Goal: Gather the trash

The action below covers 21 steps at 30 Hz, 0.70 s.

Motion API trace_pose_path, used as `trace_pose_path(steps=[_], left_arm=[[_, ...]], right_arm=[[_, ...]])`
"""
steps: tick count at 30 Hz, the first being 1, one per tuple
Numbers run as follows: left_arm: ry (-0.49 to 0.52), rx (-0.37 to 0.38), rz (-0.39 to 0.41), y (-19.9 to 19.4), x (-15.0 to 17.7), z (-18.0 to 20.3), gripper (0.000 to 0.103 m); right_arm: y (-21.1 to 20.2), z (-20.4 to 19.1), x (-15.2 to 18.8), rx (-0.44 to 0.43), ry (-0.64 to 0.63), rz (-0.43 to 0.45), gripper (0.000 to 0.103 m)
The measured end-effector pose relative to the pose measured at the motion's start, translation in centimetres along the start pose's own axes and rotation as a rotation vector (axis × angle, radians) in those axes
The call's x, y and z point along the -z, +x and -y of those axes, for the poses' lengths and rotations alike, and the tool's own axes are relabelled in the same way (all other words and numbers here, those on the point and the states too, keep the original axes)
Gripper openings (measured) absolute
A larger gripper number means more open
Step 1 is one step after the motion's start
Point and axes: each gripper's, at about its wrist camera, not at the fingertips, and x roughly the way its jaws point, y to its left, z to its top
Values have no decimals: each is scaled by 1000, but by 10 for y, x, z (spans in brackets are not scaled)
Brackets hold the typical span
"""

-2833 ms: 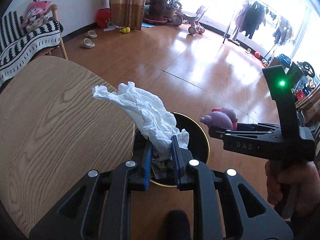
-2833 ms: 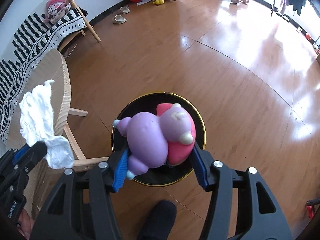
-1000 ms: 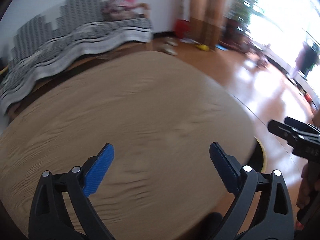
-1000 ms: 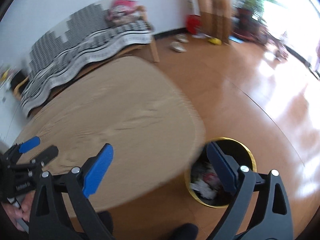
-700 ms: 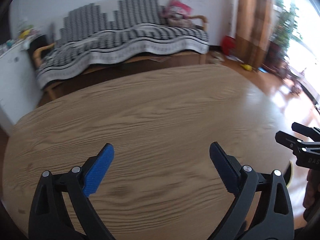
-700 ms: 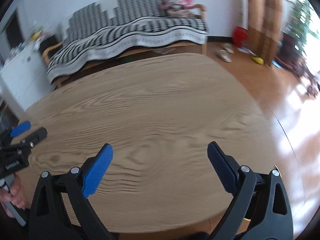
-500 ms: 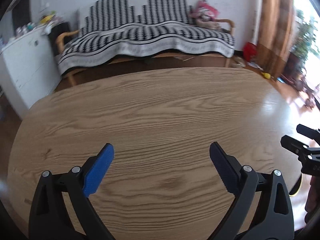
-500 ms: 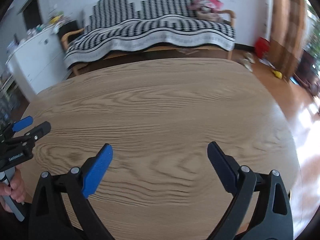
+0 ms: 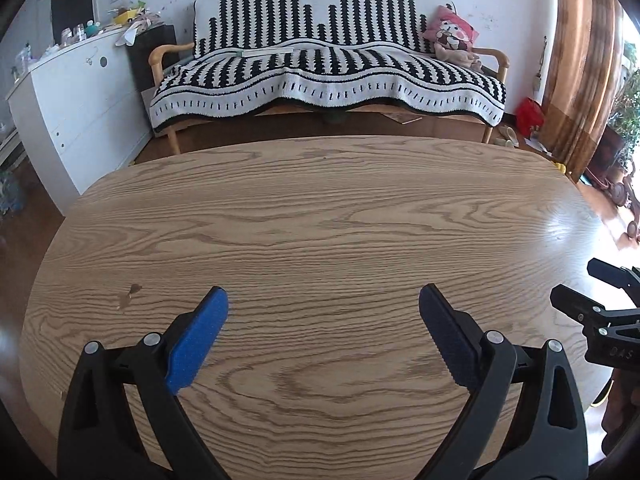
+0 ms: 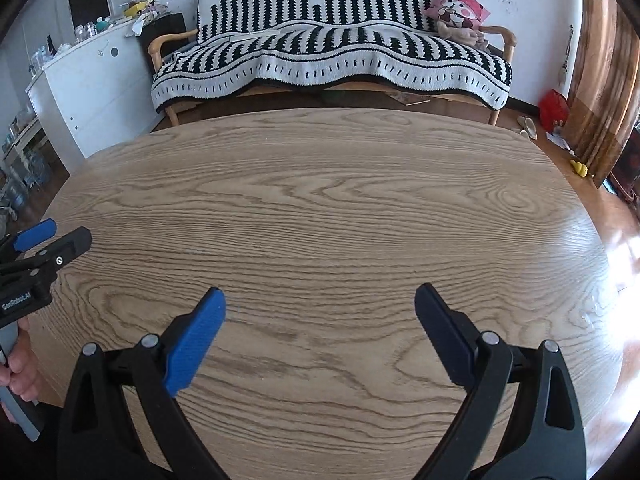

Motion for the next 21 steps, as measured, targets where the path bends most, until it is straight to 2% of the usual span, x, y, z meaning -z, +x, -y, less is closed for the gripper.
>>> trace_pose_path(steps=[21], left_arm=[[8, -7, 0, 1, 2, 2, 93]], right_arm=[[0, 11, 0, 11, 2, 2, 92]])
